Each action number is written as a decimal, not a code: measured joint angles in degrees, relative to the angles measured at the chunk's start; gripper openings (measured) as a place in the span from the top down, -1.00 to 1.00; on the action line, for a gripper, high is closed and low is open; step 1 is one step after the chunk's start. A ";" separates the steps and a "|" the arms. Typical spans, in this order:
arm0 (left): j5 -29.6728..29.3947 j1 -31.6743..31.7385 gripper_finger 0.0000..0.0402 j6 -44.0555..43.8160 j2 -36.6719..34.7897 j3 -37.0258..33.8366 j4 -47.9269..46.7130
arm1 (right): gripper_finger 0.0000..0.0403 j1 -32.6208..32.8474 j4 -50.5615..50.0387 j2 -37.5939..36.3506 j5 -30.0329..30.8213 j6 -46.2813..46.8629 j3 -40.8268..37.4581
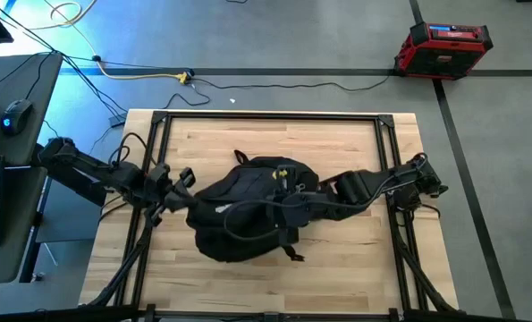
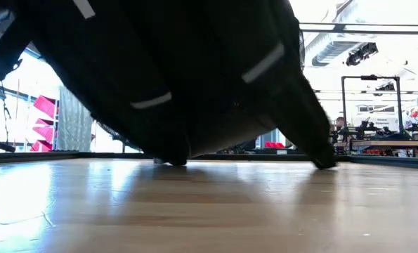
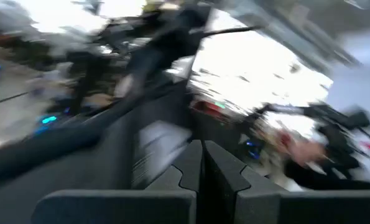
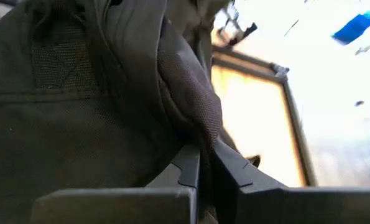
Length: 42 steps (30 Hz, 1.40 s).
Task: Unpack backpack
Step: Open the backpack
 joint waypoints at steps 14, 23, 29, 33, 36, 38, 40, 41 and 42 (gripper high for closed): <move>-11.38 -6.07 0.27 21.03 34.93 23.57 -12.60 | 1.00 0.42 -1.09 0.36 -0.82 5.87 -14.33; -28.22 -8.02 -0.17 26.80 47.41 31.32 -22.07 | 1.00 1.93 0.03 0.36 -0.82 7.91 -19.09; -32.36 -6.91 -0.21 25.71 54.49 32.43 -21.95 | 1.00 2.76 0.78 0.41 -0.60 8.92 -19.60; -33.90 -6.74 -0.11 25.43 56.24 33.25 -22.86 | 1.00 3.09 0.78 0.41 0.06 10.04 -19.67; -34.03 -6.51 0.19 23.98 56.10 34.02 -25.96 | 1.00 3.26 0.97 0.41 0.12 10.49 -19.69; -33.92 -6.03 0.46 22.49 55.76 34.21 -28.37 | 1.00 3.47 1.87 0.41 0.55 10.41 -20.37; -33.80 -5.58 0.76 20.94 55.70 34.21 -30.42 | 1.00 3.75 3.08 0.41 0.74 10.36 -21.71; -33.74 -5.38 0.87 20.23 55.76 34.19 -31.17 | 1.00 3.99 3.26 0.47 0.75 10.34 -22.22; -33.57 -5.29 0.93 19.36 55.76 34.19 -31.84 | 1.00 4.20 3.56 0.52 0.84 10.34 -22.79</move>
